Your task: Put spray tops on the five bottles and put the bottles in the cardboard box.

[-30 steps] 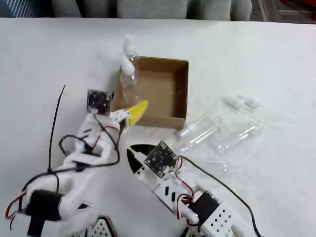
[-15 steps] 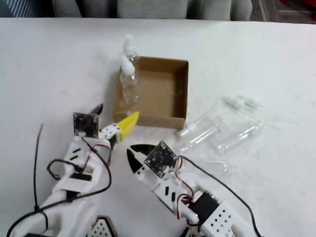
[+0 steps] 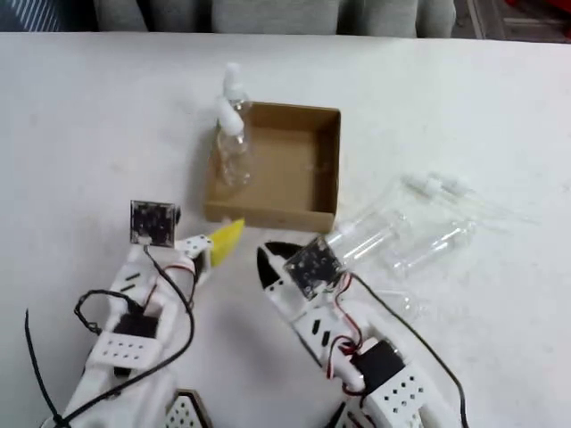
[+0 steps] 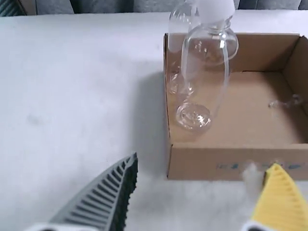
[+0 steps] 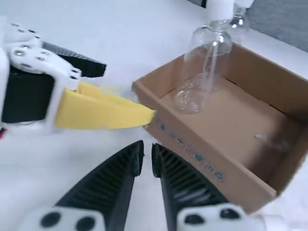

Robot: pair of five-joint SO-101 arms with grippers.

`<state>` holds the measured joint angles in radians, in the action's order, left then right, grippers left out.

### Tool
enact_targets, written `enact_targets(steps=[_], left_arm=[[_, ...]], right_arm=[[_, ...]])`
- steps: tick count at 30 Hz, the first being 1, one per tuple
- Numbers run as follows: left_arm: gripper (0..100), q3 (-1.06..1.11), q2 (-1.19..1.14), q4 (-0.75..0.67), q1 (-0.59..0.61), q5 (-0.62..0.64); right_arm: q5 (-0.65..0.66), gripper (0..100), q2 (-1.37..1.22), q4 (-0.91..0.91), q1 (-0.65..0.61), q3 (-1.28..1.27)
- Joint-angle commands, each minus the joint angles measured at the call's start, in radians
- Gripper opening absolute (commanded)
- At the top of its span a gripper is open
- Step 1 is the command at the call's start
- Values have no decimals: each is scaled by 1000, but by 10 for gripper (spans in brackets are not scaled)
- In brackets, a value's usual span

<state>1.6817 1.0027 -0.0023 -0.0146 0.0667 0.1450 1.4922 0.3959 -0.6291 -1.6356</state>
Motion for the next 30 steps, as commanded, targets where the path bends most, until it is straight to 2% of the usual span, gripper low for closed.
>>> enact_targets(steps=[1,7,9,14,17,20,25,30], left_arm=[[381,0,73,87,8,-6],[379,3,119,212,8,-6],[351,5,133,230,15,-6],[138,6,182,272,28,-18],[11,8,202,272,27,-100],[58,8,206,304,27,-118],[32,8,206,313,27,-118],[22,8,208,313,27,-123]], right_arm=[[12,15,12,1,76,5],[11,15,12,-1,209,-15],[5,15,12,-5,266,-15],[2,15,13,-7,395,-11],[2,15,13,-7,464,-11],[2,15,13,-7,519,-11],[2,15,7,4,616,2],[2,15,2,242,696,149]])
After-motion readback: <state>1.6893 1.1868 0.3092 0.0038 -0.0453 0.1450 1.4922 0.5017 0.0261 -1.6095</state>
